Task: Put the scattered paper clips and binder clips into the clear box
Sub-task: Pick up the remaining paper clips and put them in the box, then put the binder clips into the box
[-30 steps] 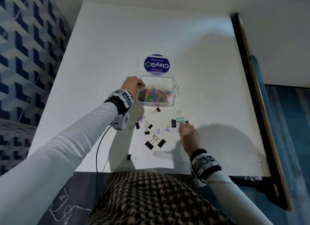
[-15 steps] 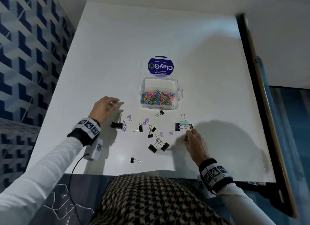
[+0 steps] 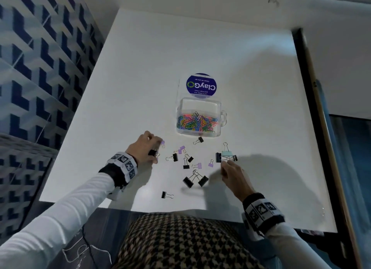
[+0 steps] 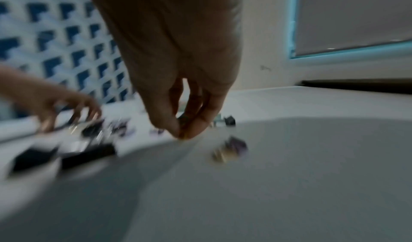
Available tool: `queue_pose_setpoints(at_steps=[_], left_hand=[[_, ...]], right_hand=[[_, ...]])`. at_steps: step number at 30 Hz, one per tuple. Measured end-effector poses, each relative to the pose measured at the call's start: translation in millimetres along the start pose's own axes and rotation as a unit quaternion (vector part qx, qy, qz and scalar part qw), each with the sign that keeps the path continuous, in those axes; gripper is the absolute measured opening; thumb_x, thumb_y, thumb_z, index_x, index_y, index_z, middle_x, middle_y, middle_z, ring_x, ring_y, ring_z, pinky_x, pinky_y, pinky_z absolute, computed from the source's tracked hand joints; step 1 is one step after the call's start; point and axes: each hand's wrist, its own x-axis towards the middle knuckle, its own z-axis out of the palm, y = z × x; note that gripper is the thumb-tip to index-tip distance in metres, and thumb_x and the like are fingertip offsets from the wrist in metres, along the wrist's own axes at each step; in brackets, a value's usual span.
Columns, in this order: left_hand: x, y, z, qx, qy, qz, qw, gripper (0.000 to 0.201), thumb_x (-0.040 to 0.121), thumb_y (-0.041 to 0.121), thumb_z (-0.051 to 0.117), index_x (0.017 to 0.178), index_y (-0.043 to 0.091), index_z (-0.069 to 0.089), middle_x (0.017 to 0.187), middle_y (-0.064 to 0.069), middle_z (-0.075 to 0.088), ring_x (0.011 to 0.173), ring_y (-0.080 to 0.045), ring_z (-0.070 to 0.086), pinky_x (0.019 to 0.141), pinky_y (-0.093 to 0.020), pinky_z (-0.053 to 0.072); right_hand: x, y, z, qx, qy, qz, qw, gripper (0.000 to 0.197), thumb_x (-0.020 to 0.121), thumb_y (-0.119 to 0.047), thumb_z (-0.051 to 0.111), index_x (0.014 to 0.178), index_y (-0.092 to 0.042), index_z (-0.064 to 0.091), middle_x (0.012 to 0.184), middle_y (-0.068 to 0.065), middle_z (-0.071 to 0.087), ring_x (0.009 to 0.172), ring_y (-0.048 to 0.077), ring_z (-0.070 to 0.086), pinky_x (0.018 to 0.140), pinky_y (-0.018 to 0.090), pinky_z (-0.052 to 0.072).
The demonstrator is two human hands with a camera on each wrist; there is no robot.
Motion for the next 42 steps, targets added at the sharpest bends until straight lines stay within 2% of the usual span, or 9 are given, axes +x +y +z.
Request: queue_pose_setpoints(at_steps=[10,16,21,25,28,31,36,39,42], left_hand=[[-0.6,66.1,28.3,0.029,-0.008,0.084,0.996,0.063,0.072,0.039,0.072,0.125,0.020,0.043,0.128,-0.008,0.037,0.120,-0.026,0.037,0.084,-0.045,0.050],[-41.8,41.2,15.3,0.019,0.013,0.079,0.997,0.090,0.068,0.043,0.074,0.140,0.023,0.023,0.136,-0.008,0.032,0.123,-0.024,0.036,0.080,-0.041,0.050],[-80.0,22.9,47.8,0.022,-0.087,0.076,0.993,0.122,0.058,0.035,0.082,0.142,0.031,-0.006,0.143,-0.008,0.017,0.127,-0.027,0.030,0.087,-0.041,0.049],[-70.3,34.4,69.5,0.087,-0.051,0.093,0.991,0.137,0.046,0.036,0.087,0.136,0.036,-0.016,0.143,-0.012,0.015,0.120,-0.032,0.033,0.087,-0.043,0.048],[-44.5,45.4,72.9,0.094,-0.014,0.104,0.990,0.140,0.043,0.032,0.089,0.139,0.032,-0.013,0.147,-0.015,0.012,0.119,-0.034,0.033,0.088,-0.047,0.050],[-25.3,54.9,68.2,0.049,-0.002,0.092,0.995,0.131,0.043,0.031,0.090,0.136,0.026,-0.003,0.144,-0.016,0.017,0.119,-0.035,0.038,0.090,-0.046,0.048],[-17.4,69.2,40.9,-0.069,0.011,0.044,0.997,0.098,0.061,0.032,0.082,0.139,0.016,0.024,0.128,-0.013,0.035,0.109,-0.034,0.051,0.088,-0.044,0.049],[-14.4,68.5,28.5,-0.051,0.090,0.019,0.994,0.074,0.068,0.037,0.076,0.130,0.022,0.038,0.128,-0.008,0.038,0.114,-0.027,0.045,0.080,-0.041,0.049],[-6.3,68.8,25.9,-0.032,0.083,0.015,0.996,0.061,0.072,0.034,0.073,0.125,0.025,0.044,0.129,-0.007,0.036,0.119,-0.025,0.039,0.080,-0.041,0.049]], right_hand=[[136.1,-54.3,-51.9,0.298,0.067,0.110,0.946,0.027,0.071,-0.011,0.070,0.063,-0.034,0.058,0.074,-0.004,0.065,0.080,0.025,0.067,0.078,0.049,0.056],[89.0,-13.2,-59.5,0.124,0.079,0.029,0.989,0.021,0.075,-0.004,0.066,0.095,-0.011,0.062,0.101,0.013,0.059,0.091,0.029,0.060,0.081,0.037,0.048],[17.3,48.0,-41.5,-0.042,-0.096,0.104,0.989,0.087,0.058,-0.030,0.085,0.131,-0.014,0.040,0.125,0.016,0.039,0.118,0.033,0.040,0.089,0.048,0.047],[-5.0,35.5,-16.5,-0.036,-0.126,0.075,0.989,0.103,0.053,-0.012,0.086,0.139,-0.012,0.029,0.126,0.018,0.031,0.113,0.034,0.039,0.090,0.047,0.047],[6.4,17.4,-3.9,-0.025,-0.069,0.046,0.996,0.093,0.061,0.013,0.069,0.141,-0.004,0.026,0.114,0.021,0.039,0.099,0.038,0.049,0.090,0.041,0.047],[23.3,7.8,6.1,0.020,-0.039,-0.011,0.999,0.100,0.044,0.020,0.077,0.134,0.009,0.034,0.097,0.025,0.049,0.078,0.037,0.056,0.078,0.038,0.055],[36.6,-21.1,-4.4,0.000,-0.128,0.018,0.992,0.069,0.073,-0.017,0.073,0.133,-0.016,0.039,0.119,0.011,0.043,0.110,0.026,0.045,0.091,0.041,0.044],[44.3,-20.2,-13.9,0.012,-0.052,0.044,0.998,0.040,0.085,-0.036,0.060,0.119,-0.017,0.050,0.118,0.005,0.049,0.113,0.023,0.046,0.087,0.042,0.044],[62.6,-11.9,-21.4,0.014,0.039,0.092,0.995,0.069,0.078,-0.051,0.063,0.130,-0.013,0.040,0.132,0.012,0.040,0.121,0.030,0.037,0.093,0.047,0.042]])
